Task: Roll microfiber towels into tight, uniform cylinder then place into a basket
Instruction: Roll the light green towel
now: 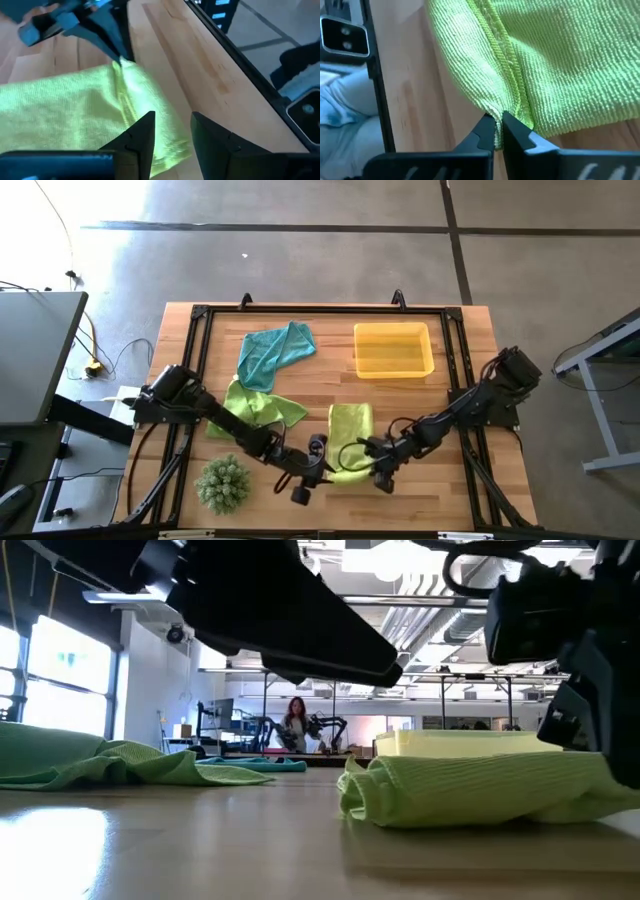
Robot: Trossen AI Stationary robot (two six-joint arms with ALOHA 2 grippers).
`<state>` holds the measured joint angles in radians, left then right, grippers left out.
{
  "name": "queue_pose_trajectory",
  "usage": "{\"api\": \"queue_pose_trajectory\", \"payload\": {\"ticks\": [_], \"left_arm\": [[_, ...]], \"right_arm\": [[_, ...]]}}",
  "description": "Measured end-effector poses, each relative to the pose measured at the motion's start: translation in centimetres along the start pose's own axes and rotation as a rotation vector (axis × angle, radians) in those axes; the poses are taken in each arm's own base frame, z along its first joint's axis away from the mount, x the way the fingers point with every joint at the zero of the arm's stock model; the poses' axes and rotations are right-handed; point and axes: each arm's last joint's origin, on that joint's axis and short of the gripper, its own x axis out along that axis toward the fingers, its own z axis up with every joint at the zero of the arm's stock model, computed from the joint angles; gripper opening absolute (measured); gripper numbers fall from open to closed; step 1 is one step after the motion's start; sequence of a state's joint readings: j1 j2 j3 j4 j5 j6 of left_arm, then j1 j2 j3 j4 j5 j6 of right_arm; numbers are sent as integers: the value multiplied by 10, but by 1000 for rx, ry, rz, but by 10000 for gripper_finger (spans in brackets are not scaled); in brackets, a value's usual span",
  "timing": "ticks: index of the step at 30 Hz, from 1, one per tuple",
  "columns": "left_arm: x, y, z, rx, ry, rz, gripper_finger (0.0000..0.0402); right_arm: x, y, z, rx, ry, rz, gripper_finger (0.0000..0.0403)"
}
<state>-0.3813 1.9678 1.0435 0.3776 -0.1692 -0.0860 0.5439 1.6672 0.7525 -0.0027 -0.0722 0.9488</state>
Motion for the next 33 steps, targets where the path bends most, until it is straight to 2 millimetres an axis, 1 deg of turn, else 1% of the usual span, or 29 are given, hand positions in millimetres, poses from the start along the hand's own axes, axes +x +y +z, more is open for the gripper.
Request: {"api": "queue_pose_trajectory", "payload": {"ticks": [6,9,14,19,27,30,33], "left_arm": [[0,0,-2,24,22,8,153],[2,2,-6,45,43,73,167],[7,5,-15,99,78,168,172],[11,5,-24,94,116,178,169],[14,10,-33,-14,163,232,144],[14,12,-34,-46,165,241,119],[15,15,-34,-96,172,198,80]], "right_arm": [[-1,-9,10,104,-16,-25,3],[-2,-12,15,128,-29,-31,3],[-3,-16,20,145,-44,-37,2],[-4,-18,23,153,-52,-40,2],[-4,-18,24,147,-57,-37,2],[-4,-17,24,146,-59,-35,2],[-4,-17,24,146,-59,-35,2]]}}
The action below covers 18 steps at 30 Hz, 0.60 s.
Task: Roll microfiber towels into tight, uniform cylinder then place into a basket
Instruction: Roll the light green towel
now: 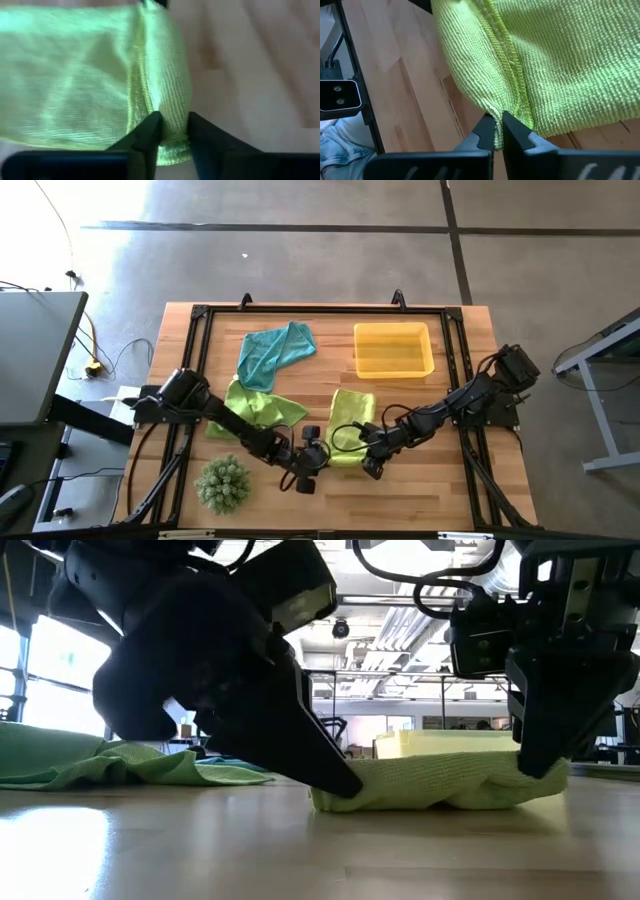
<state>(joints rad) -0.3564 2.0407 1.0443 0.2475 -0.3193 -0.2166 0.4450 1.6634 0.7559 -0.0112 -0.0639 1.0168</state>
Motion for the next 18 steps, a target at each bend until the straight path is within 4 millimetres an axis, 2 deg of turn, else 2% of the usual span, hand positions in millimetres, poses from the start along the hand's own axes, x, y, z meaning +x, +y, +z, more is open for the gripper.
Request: {"api": "queue_pose_trajectory", "payload": {"ticks": [5,8,13,18], "left_arm": [[1,0,3,-131,45,-261,11],[2,0,7,-246,57,-376,10],[3,5,10,-354,55,-373,18],[7,18,12,-487,66,-329,5]], "right_arm": [[0,3,1,-5,0,37,2],[-1,8,2,-18,10,95,2],[-1,7,2,-33,23,91,2],[0,-1,-3,17,72,13,2]]}}
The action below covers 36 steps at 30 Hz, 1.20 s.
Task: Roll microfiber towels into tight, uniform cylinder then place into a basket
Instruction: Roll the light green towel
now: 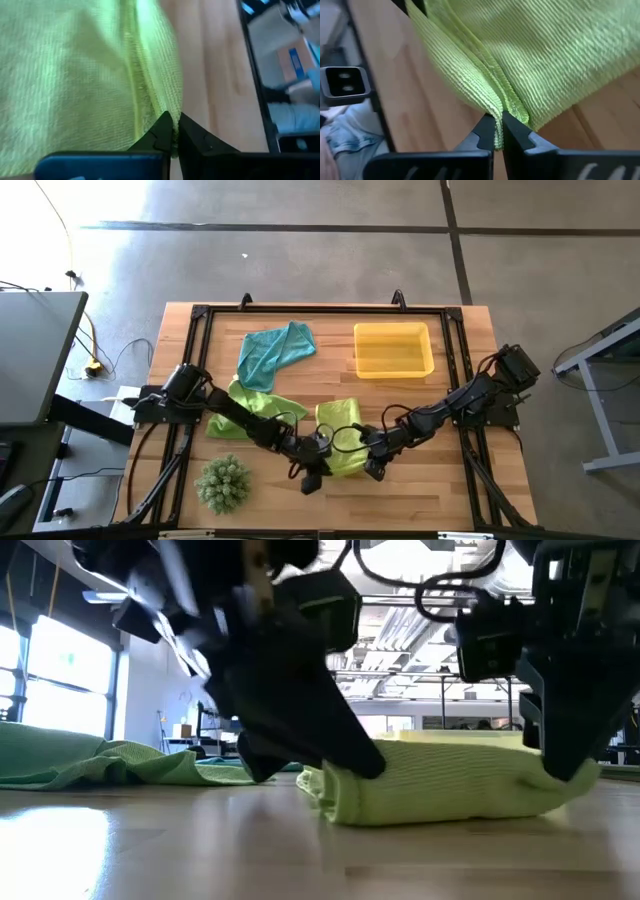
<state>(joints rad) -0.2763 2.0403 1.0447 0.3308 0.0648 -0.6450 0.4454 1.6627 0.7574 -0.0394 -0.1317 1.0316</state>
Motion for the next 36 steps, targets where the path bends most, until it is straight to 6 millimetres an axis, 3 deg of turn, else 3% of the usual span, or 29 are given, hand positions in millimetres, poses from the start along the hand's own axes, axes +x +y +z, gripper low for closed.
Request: {"api": "queue_pose_trajectory", "payload": {"ticks": [9,16,22,29,32,36], "left_arm": [[0,18,-1,-81,11,169,7],[0,19,-2,-73,11,191,7],[1,20,-3,-70,14,192,7],[1,20,-3,-76,13,192,8],[1,20,-3,-76,12,191,8],[1,20,-3,-76,13,189,8]], "right_arm": [[0,-3,-1,-44,-5,-37,17],[-4,-2,0,-134,52,13,91],[-25,11,-2,-267,114,163,127],[-40,39,-21,-651,-219,87,128],[-33,44,-30,-766,-333,-16,128],[-16,44,-36,-779,-351,-47,128]]}}
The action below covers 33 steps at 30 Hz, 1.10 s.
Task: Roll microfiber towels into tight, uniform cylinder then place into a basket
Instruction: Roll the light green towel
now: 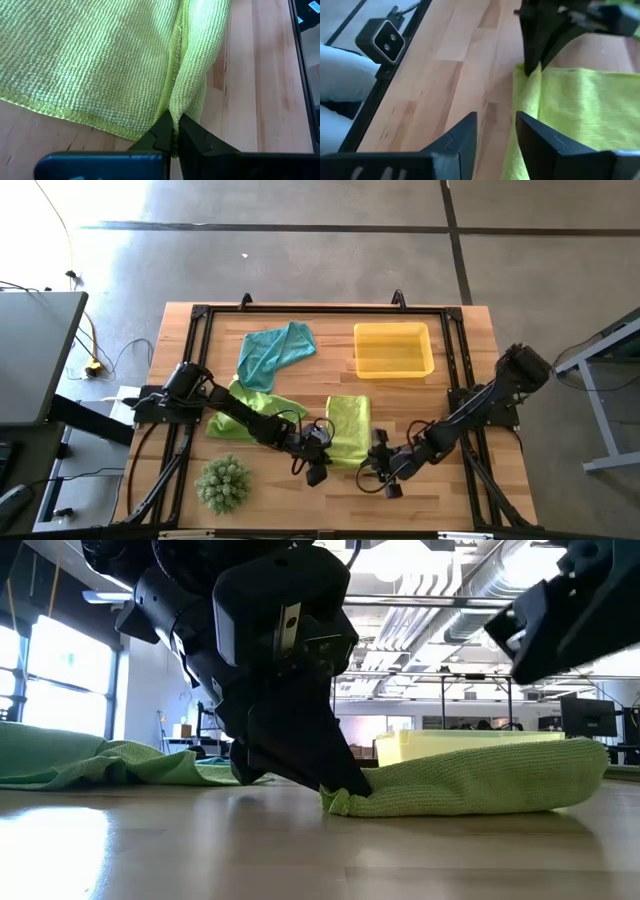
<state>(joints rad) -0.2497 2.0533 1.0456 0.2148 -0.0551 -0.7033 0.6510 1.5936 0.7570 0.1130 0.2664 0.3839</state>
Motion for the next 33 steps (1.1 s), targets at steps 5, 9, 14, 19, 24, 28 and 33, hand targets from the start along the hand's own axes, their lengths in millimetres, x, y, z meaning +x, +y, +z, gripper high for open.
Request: {"api": "queue_pose_trajectory", "payload": {"ticks": [5,9,14,19,24,28,33], "left_arm": [[0,0,0,8,1,-2,8],[0,0,0,8,3,-6,8],[0,-1,-1,9,11,-14,8],[0,-1,-1,10,10,-15,8],[0,-1,-1,9,11,-15,8],[0,-1,-1,10,11,-15,8],[0,-1,-1,10,11,-15,8]], "right_arm": [[20,2,-14,30,56,29,128],[29,-2,-24,37,104,-20,128],[30,0,-21,34,88,-35,128],[28,7,-8,-19,84,-29,128],[27,2,-13,-19,148,-133,128],[26,-3,-16,19,185,-168,128],[25,-5,-22,43,235,-197,128]]}}
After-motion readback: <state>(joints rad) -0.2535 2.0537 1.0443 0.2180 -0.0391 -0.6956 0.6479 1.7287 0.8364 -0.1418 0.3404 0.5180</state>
